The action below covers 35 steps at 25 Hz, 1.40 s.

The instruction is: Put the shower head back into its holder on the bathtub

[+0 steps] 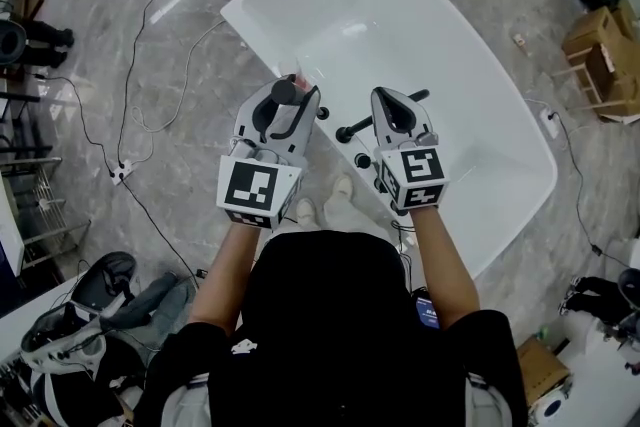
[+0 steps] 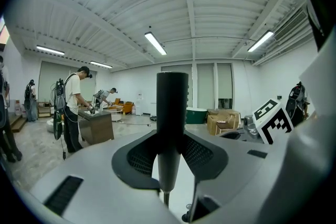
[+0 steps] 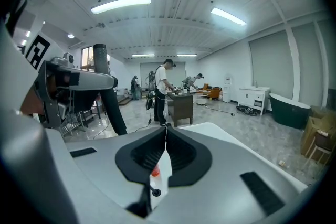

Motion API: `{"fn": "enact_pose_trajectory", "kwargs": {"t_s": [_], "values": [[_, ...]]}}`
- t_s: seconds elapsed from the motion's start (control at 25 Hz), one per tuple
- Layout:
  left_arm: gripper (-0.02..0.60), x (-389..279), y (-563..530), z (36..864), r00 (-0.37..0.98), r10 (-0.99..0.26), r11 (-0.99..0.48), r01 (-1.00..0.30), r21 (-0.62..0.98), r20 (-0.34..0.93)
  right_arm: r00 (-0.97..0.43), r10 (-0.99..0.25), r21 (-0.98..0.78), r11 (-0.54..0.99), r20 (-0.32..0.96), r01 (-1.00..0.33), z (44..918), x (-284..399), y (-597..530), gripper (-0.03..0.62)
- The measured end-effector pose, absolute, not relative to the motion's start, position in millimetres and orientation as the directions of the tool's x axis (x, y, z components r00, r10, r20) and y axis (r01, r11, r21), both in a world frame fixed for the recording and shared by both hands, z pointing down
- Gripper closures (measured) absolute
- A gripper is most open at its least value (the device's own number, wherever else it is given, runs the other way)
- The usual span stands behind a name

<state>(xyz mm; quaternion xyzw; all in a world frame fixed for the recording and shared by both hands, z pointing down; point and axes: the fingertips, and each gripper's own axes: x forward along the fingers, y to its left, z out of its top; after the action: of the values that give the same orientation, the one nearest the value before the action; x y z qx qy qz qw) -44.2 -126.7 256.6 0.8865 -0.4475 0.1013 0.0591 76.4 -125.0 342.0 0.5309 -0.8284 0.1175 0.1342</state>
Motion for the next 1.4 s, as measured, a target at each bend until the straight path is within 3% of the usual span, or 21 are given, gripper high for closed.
{"fn": "enact_pose_trajectory", "kwargs": {"t_s": [1.4], "values": [[0.437, -30, -153, 451, 0.550, -0.692, -0.576, -0.811, 0.101, 0.467, -0.407, -0.746, -0.108, 0.416, 0.528, -0.903, 461, 79, -137, 0.571]]}}
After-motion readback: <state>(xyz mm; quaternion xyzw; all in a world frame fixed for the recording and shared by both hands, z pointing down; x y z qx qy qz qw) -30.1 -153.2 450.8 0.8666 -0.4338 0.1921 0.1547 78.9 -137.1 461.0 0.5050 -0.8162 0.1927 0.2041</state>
